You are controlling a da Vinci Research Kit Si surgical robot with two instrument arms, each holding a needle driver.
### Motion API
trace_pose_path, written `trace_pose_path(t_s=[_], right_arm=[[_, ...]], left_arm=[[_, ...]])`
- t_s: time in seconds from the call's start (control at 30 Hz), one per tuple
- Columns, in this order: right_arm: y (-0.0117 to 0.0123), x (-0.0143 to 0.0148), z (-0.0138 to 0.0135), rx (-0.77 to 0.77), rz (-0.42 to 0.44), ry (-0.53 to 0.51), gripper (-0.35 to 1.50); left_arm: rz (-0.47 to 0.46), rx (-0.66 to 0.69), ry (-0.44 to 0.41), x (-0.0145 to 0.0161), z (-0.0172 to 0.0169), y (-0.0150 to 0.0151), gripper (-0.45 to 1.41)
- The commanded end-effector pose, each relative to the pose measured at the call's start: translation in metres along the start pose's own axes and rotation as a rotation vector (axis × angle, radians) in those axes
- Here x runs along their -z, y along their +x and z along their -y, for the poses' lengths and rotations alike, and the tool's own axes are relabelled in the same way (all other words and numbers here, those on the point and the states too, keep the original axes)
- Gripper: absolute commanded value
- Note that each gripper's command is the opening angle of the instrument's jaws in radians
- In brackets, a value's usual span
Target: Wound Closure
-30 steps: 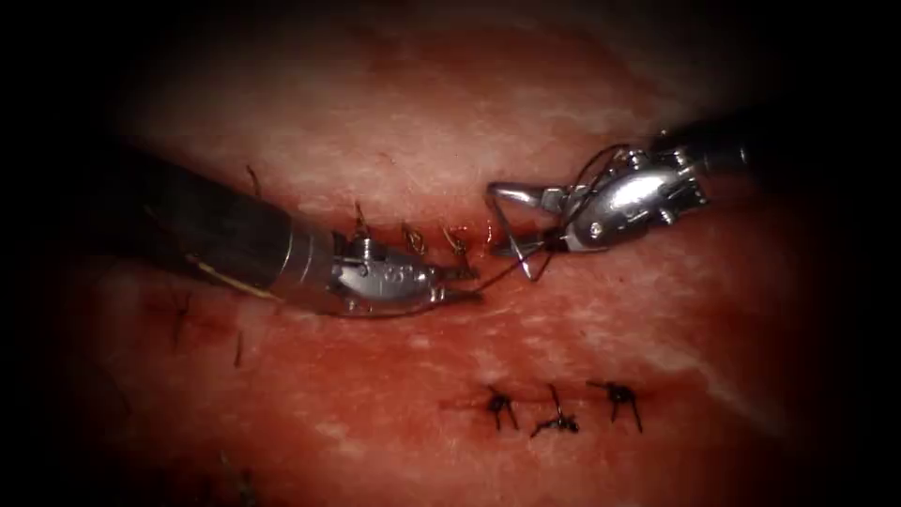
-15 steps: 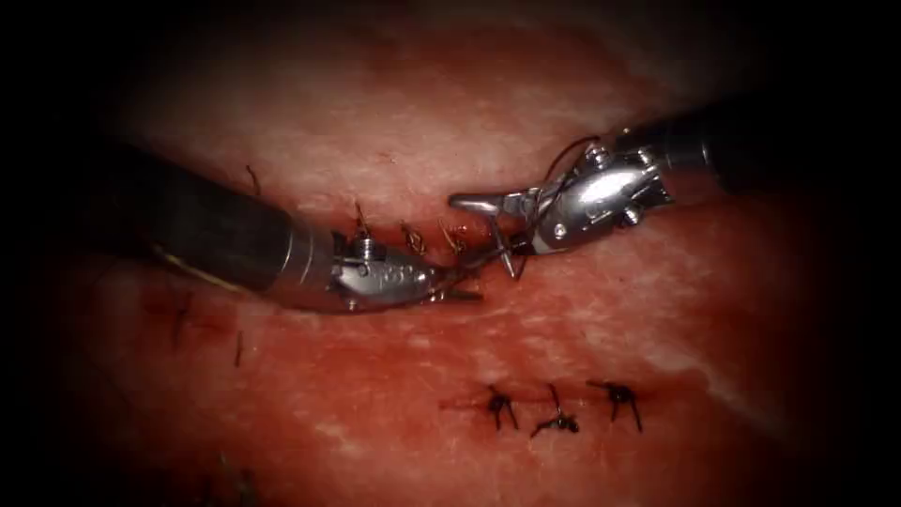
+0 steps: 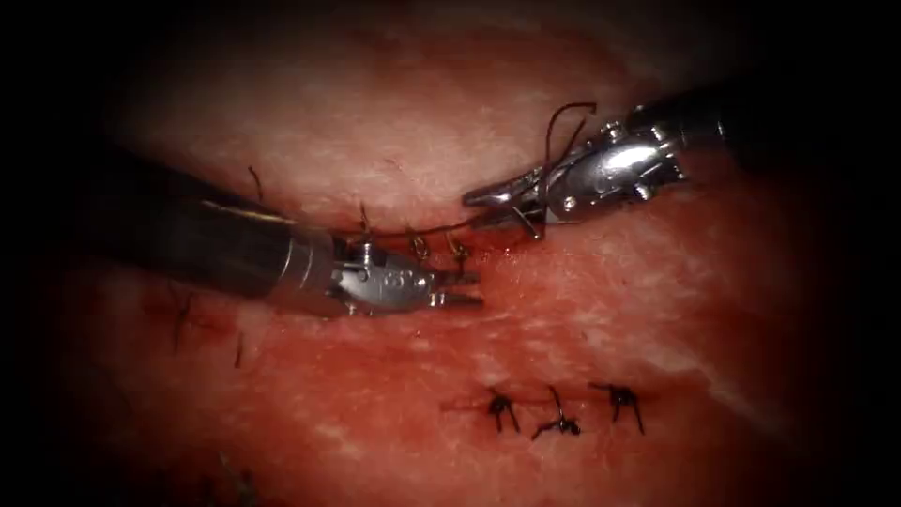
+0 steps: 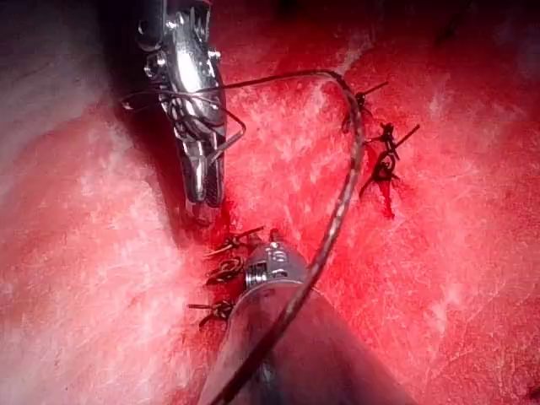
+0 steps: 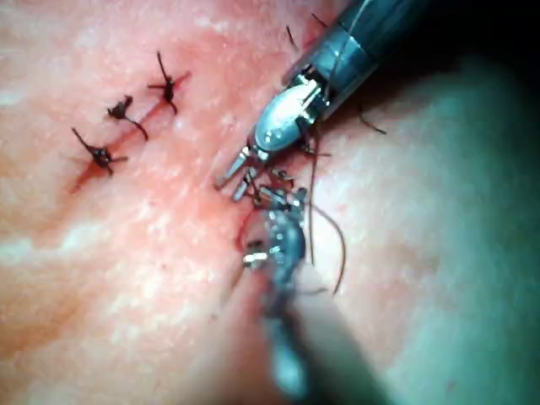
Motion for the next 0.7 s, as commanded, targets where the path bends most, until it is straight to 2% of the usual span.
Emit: trace_pose_path(t_s=[0.03, 0.37, 0.5, 0.53, 0.7], right_arm=[[-0.0001, -0.0012, 0.0010, 0.001, 0.016, -0.019, -0.35], [-0.0019, -0.0011, 0.0036, -0.186, 0.241, -0.266, -0.35], [-0.0013, -0.0010, 0.0043, -0.220, 0.329, -0.318, -0.35], [-0.0010, -0.0009, 0.0044, -0.233, 0.375, -0.349, -0.35], [0.0002, -0.0013, 0.0046, -0.258, 0.431, -0.388, -0.35]], left_arm=[[0.001, 0.001, -0.002, -0.0006, -0.0006, -0.0004, -0.04], [0.001, 0.002, -0.004, -0.0006, -0.0008, -0.0003, -0.04], [0.001, 0.008, -0.005, -0.0006, -0.0008, -0.0003, -0.04], [0.001, 0.008, -0.004, -0.0006, -0.0008, -0.0003, -0.04], [0.000, 0.009, -0.006, -0.0007, -0.0010, -0.0002, -0.04]])
